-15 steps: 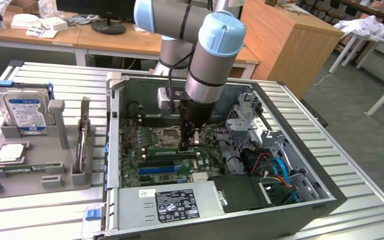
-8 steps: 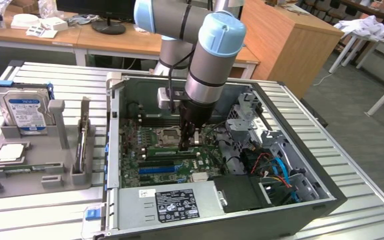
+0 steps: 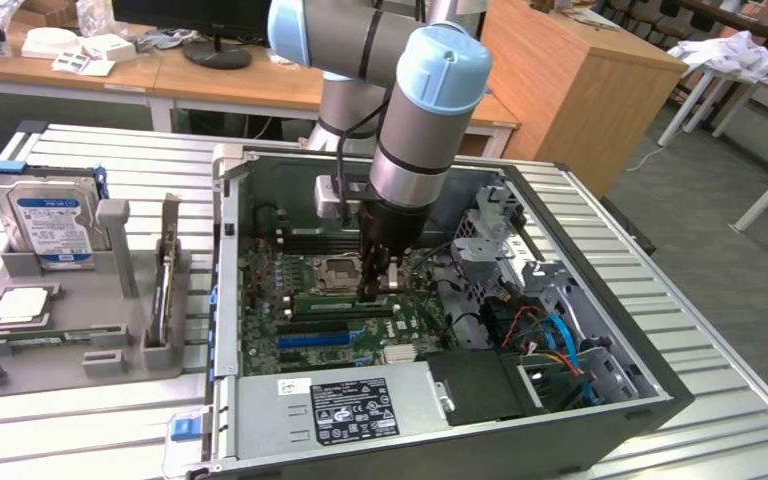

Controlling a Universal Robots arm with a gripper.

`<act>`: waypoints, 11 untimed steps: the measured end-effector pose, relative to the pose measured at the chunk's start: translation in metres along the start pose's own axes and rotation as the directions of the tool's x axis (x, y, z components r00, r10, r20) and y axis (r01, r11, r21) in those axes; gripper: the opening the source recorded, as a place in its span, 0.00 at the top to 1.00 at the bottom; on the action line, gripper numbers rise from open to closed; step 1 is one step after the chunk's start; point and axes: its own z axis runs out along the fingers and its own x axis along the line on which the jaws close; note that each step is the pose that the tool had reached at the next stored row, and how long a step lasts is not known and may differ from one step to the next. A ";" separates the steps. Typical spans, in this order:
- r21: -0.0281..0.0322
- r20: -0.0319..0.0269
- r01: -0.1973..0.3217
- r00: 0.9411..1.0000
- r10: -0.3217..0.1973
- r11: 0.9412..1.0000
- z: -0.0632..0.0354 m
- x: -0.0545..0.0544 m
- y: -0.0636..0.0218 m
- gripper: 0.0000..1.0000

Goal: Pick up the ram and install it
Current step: 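Insert the ram into the slot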

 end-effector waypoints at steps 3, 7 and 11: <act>0.000 0.000 0.000 1.000 0.000 1.000 0.0001 0.000 0.0000 0.89; 0.000 0.000 0.000 1.000 0.000 1.000 0.0004 0.000 0.0000 0.89; 0.000 0.000 0.000 1.000 0.000 1.000 0.0004 0.000 0.0000 0.89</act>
